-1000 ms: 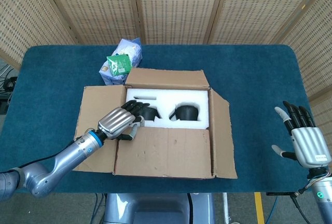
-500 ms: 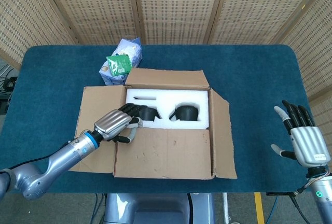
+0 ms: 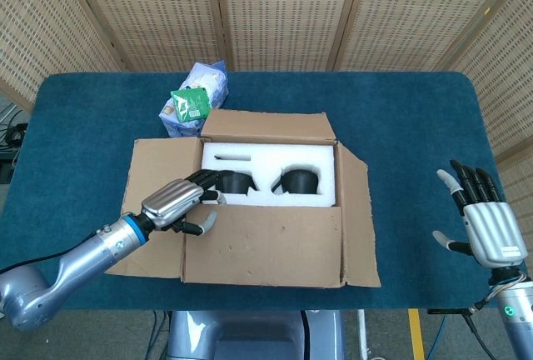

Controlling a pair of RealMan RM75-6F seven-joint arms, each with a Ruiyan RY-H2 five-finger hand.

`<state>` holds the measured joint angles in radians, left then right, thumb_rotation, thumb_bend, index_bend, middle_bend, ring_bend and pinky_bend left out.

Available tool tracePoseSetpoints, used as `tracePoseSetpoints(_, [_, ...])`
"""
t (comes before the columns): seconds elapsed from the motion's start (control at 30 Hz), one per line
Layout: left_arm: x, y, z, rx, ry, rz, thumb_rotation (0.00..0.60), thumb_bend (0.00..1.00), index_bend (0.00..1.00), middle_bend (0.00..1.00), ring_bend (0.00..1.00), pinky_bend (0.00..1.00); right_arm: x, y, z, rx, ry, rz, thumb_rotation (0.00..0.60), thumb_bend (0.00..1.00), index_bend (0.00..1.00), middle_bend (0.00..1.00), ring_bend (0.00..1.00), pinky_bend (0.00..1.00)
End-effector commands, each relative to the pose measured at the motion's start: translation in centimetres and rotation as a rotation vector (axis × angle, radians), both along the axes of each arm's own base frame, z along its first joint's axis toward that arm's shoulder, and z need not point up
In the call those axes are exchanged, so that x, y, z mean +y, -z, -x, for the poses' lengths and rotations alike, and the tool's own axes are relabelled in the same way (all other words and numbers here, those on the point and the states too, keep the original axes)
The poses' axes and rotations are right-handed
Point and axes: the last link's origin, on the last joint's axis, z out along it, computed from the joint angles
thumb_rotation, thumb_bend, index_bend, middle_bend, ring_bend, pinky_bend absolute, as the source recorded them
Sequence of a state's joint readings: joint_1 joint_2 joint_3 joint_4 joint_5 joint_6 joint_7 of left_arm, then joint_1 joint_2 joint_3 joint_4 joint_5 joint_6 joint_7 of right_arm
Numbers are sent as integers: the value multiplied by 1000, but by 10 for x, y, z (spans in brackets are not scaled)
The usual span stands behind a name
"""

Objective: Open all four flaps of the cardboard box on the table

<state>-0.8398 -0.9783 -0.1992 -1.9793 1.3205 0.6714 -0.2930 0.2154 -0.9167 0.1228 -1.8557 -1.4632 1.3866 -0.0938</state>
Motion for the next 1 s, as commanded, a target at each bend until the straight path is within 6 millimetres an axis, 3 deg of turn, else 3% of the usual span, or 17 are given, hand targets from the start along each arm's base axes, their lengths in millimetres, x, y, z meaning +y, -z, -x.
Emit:
tracePoseSetpoints(0.03, [-8,-12,-3,-54,-4,38,354,547,434,0,0,0,0,0,-1,2,-2,2,600,53,87,6,0,0])
tracePoseSetpoints(0.33, [-17,-29,-6,-155,24,95,350,461,434,0,0,0,0,-1,-5,6,-7,4,600,53,87,6,0,0])
tracePoseSetpoints(1.0, [-53,-49,-2,-298,70,411,345,459,433,0,0,0,0,1,-13,21,-16,1,600,53,87,6,0,0])
